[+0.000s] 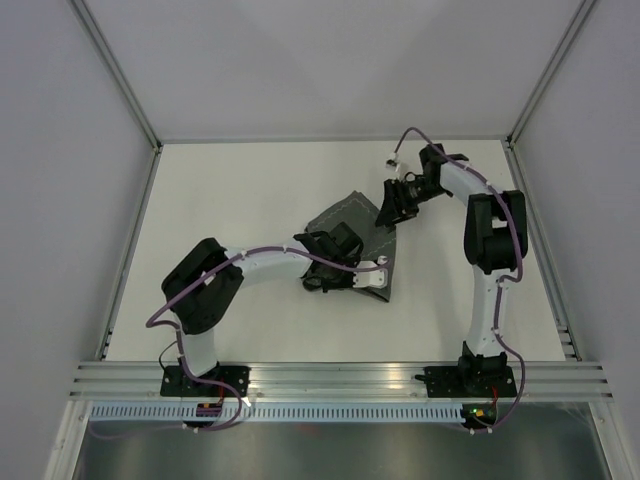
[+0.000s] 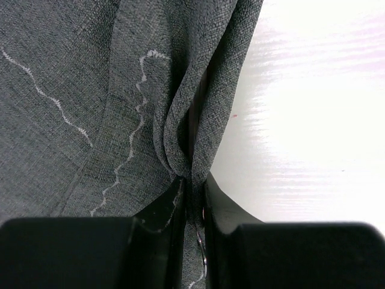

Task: Fold the napkin, place the utensils inside, and roll it up
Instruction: Roll the napkin at the center of the board.

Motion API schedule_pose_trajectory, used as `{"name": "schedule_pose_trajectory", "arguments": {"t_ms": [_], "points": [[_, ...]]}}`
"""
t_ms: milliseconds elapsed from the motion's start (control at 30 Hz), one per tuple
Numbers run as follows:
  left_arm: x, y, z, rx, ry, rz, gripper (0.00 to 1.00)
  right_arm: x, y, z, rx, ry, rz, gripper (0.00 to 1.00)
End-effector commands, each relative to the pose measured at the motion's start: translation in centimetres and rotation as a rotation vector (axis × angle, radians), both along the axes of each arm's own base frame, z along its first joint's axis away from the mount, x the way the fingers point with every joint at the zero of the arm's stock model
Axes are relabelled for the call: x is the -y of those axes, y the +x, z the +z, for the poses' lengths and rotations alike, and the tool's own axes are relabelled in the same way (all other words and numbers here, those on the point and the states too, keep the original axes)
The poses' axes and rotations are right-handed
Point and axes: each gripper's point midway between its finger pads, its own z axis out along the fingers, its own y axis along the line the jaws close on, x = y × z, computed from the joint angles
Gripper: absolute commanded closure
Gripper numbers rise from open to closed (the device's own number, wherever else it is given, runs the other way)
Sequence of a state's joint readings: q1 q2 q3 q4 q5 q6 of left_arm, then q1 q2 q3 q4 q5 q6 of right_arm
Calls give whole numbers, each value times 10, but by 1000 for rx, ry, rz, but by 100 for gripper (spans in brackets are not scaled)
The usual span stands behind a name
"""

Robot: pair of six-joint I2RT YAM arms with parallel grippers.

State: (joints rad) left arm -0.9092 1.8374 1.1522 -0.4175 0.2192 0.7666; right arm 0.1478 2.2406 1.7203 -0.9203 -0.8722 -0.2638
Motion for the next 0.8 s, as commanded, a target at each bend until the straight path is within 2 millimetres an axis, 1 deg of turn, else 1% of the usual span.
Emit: {"name": "schedule_pose_trajectory", "arguments": {"t_ms": [0, 33, 67, 100, 133, 167, 200, 233, 267, 300, 333, 367, 400, 433, 467, 500, 533, 567, 600, 633, 667, 700, 733, 767], "points": [[7, -15, 3, -144, -12, 43, 98, 31, 41, 57, 188, 31, -142, 37], [8, -17, 4, -168, -11, 48, 98, 48, 46, 74, 239, 30, -181, 37], [9, -19, 1, -193, -10, 52, 98, 54, 51, 81, 279, 33, -197, 37], [10, -21, 1, -231, -23, 65, 98, 55, 45, 83, 285, 37, -196, 37], [12, -19, 3, -248, -34, 72, 98, 75, 48, 97, 330, 33, -232, 37], [12, -24, -2, -291, -28, 78, 98, 80, 47, 104, 369, 34, -228, 37], [11, -22, -1, -312, -35, 93, 98, 83, 42, 105, 376, 35, -229, 37], [12, -21, -1, -325, -40, 96, 98, 90, 39, 118, 423, 28, -237, 38], [12, -22, -1, -346, -40, 102, 98, 93, 38, 122, 453, 26, -236, 38], [14, -22, 0, -395, -63, 112, 98, 97, 31, 130, 499, 16, -222, 39], [13, -22, 0, -422, -71, 123, 98, 96, 26, 134, 525, 14, -209, 40], [15, -24, 2, -467, -94, 121, 98, 95, 19, 132, 535, 14, -197, 41], [11, -21, -1, -499, -105, 143, 98, 95, 15, 136, 583, 8, -168, 41], [9, -21, -1, -520, -115, 150, 98, 94, 7, 151, 644, 8, -151, 40], [9, -23, -1, -550, -126, 153, 98, 94, 3, 155, 687, 6, -132, 40], [6, -20, -2, -561, -133, 163, 98, 93, -7, 148, 692, 5, -120, 40], [6, -20, -3, -582, -137, 173, 98, 93, -15, 162, 781, -5, -79, 40], [6, -18, 0, -619, -163, 182, 98, 89, -28, 155, 781, 11, -45, 39], [6, -17, 1, -636, -175, 186, 98, 88, -37, 156, 804, 11, -13, 40], [7, -15, -1, -657, -180, 194, 98, 84, -50, 159, 864, -3, 65, 41], [9, -17, 3, -702, -205, 196, 98, 81, -61, 152, 865, -4, 108, 42], [6, -11, 3, -740, -217, 225, 98, 78, -69, 150, 886, -11, 147, 42], [5, -10, 0, -780, -215, 243, 98, 71, -79, 150, 923, -21, 208, 42], [6, -10, 1, -814, -230, 251, 98, 68, -87, 141, 918, -27, 229, 42]]}}
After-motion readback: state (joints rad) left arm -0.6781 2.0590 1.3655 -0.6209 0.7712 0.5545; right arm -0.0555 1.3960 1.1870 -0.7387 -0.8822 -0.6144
